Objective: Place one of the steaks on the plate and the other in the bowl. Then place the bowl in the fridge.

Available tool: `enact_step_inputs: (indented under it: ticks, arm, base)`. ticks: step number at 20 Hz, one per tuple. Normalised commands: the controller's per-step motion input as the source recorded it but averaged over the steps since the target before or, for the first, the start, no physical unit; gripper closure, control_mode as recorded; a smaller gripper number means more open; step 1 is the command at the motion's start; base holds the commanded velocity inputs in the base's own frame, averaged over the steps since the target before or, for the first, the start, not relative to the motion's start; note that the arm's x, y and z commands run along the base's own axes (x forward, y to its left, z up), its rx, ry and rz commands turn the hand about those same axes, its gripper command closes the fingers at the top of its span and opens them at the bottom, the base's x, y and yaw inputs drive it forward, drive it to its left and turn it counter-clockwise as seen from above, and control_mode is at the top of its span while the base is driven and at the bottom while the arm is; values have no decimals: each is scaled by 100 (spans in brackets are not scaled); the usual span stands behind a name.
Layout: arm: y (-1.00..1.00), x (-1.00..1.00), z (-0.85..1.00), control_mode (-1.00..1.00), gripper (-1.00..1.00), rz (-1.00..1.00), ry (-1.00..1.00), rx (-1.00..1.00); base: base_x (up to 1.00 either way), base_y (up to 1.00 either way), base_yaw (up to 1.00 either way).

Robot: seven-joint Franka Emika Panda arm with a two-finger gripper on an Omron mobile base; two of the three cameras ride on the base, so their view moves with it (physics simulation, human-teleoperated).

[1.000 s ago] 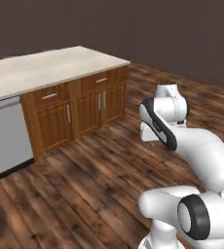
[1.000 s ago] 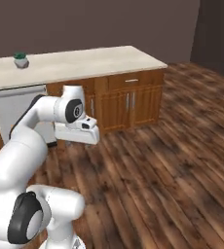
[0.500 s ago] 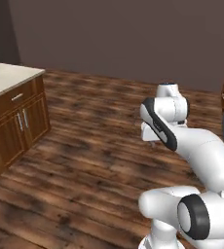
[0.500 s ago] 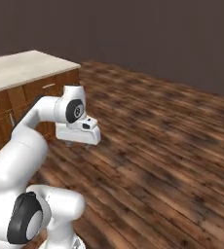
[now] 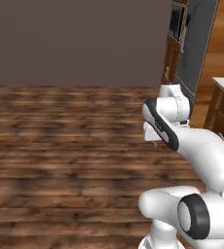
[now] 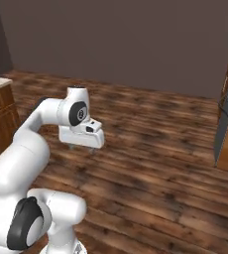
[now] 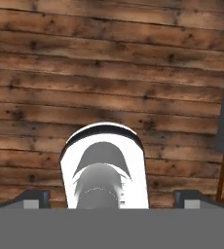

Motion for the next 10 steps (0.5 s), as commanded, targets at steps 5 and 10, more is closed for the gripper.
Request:
enact_step_inputs:
  ticks: [5, 10]
  arm:
    - [0, 0, 0, 100, -100, 0, 0, 0]
    - [0, 0, 0, 100, -100, 0, 0, 0]
  base:
    - [100, 49, -51]
    - [100, 65, -36]
